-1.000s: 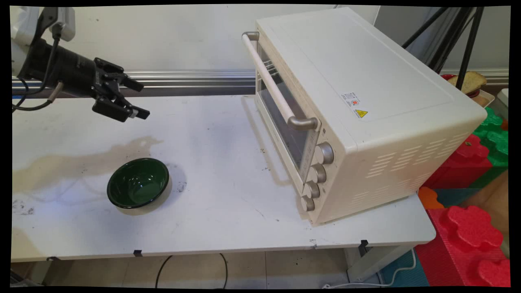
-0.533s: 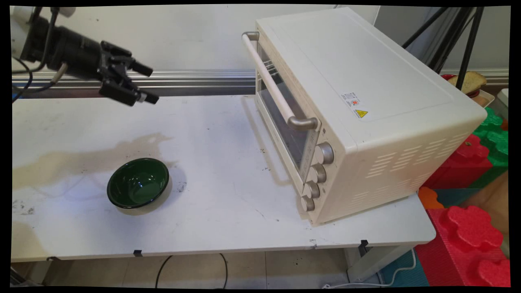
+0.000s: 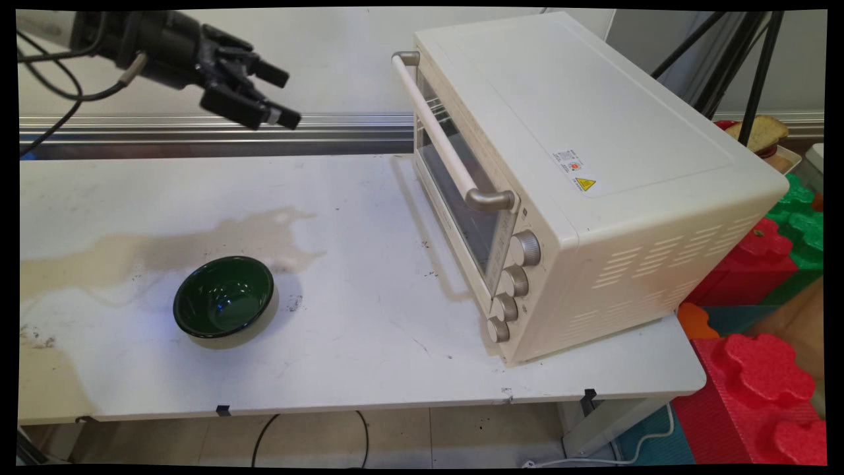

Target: Open the oven

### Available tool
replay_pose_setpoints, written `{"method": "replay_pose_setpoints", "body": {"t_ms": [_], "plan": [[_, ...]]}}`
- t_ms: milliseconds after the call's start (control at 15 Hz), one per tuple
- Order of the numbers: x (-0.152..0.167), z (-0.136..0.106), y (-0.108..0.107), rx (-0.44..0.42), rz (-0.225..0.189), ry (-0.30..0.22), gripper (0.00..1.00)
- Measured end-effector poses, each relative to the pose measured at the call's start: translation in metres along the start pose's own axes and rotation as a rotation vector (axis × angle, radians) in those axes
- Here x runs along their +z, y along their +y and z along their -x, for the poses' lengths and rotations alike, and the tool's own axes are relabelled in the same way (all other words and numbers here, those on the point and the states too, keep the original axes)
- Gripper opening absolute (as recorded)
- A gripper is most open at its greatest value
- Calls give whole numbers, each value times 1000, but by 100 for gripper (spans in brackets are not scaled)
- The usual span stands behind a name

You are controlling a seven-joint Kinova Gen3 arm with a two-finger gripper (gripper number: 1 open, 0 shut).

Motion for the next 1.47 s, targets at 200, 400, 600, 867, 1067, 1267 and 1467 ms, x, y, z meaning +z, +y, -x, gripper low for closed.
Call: {"method": "replay_pose_setpoints", "body": {"t_ms": [200,400,600,867,1067,1267,1467], "plan": [[14,-21,1,-4,26,17,100],[31,-42,4,-13,52,36,100],[46,-61,6,-16,73,48,100],[66,-80,7,-16,91,49,100],[81,-92,8,-12,104,42,100],[92,-99,10,-8,109,30,100],[104,-104,12,-8,106,18,0]]}}
